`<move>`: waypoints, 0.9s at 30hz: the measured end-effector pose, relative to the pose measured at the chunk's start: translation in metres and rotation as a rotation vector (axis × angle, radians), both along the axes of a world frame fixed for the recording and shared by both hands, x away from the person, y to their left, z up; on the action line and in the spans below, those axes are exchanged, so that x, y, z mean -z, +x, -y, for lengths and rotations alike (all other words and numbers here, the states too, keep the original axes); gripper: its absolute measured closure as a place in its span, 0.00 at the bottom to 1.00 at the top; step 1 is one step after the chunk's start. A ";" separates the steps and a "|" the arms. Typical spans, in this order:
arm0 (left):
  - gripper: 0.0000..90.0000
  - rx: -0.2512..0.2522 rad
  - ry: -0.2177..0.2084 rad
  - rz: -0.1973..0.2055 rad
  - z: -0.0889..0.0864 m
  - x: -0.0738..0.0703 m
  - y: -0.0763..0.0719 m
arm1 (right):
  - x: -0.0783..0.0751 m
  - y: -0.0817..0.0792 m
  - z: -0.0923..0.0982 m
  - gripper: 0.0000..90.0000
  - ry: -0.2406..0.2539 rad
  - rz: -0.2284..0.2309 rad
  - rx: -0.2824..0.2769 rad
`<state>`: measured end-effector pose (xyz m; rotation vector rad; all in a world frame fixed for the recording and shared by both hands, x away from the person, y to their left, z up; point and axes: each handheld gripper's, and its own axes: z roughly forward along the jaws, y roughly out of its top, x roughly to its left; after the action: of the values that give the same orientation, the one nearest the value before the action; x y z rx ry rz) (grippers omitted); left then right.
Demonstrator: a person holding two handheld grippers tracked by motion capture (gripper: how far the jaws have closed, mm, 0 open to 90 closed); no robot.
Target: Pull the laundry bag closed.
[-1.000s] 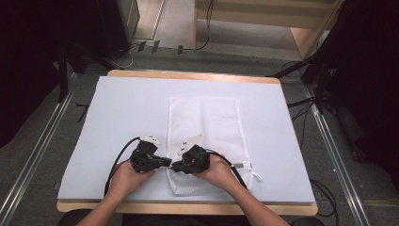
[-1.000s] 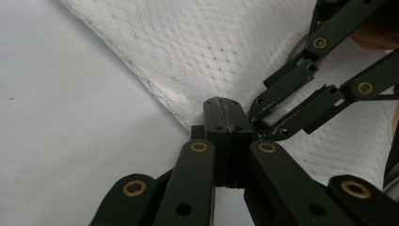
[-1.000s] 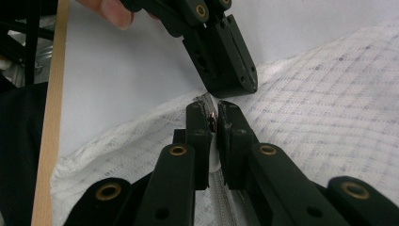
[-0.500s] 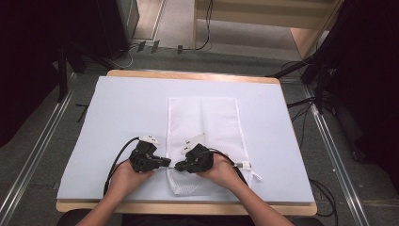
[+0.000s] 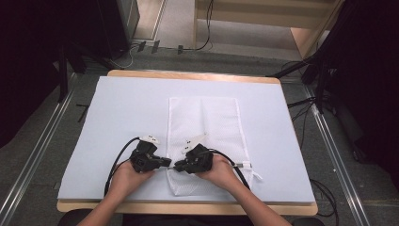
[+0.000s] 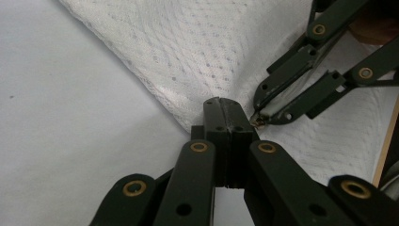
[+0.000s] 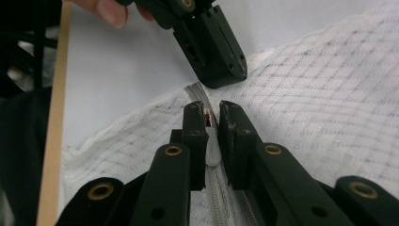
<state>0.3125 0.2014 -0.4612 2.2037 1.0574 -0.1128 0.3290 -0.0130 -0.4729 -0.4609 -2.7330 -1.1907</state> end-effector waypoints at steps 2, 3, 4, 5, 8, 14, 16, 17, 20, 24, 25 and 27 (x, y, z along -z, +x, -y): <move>1.00 -0.005 -0.010 -0.006 -0.001 0.001 0.000 | 0.000 0.004 0.000 0.89 0.015 -0.019 0.013; 1.00 -0.004 -0.012 -0.007 -0.001 0.001 0.001 | 0.000 0.004 0.000 0.89 0.015 -0.019 0.013; 1.00 -0.005 -0.016 -0.012 -0.002 0.001 0.001 | 0.000 0.005 0.000 0.89 0.013 -0.027 0.008; 1.00 -0.008 -0.023 -0.017 -0.002 0.001 0.002 | 0.000 0.004 -0.003 0.89 0.011 -0.008 -0.012; 1.00 -0.015 -0.033 -0.027 -0.003 0.002 0.002 | 0.000 0.002 -0.007 0.89 0.008 0.001 -0.017; 1.00 0.001 -0.018 -0.012 -0.003 0.001 0.001 | -0.001 -0.005 -0.006 0.96 -0.018 0.069 -0.034; 1.00 0.001 -0.016 -0.008 -0.002 0.001 0.001 | -0.002 -0.008 -0.004 0.96 -0.026 0.088 -0.035; 1.00 0.001 -0.016 -0.008 -0.002 0.001 0.001 | -0.002 -0.008 -0.004 0.96 -0.026 0.088 -0.035; 1.00 -0.001 -0.016 -0.010 -0.002 0.001 0.001 | -0.002 -0.005 -0.002 0.96 -0.023 0.059 -0.030; 1.00 0.000 -0.015 -0.007 -0.002 0.001 0.001 | -0.005 -0.005 0.000 0.97 -0.036 0.068 -0.029; 1.00 -0.002 -0.017 -0.010 -0.002 0.001 0.001 | -0.005 -0.005 0.001 0.97 -0.038 0.069 -0.032; 1.00 0.001 -0.013 -0.008 -0.001 0.001 0.001 | -0.005 -0.006 0.003 0.97 -0.039 0.065 -0.030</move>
<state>0.3131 0.2029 -0.4619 2.1939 1.0572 -0.1283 0.3234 -0.0156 -0.4675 -0.3909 -2.8117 -1.1673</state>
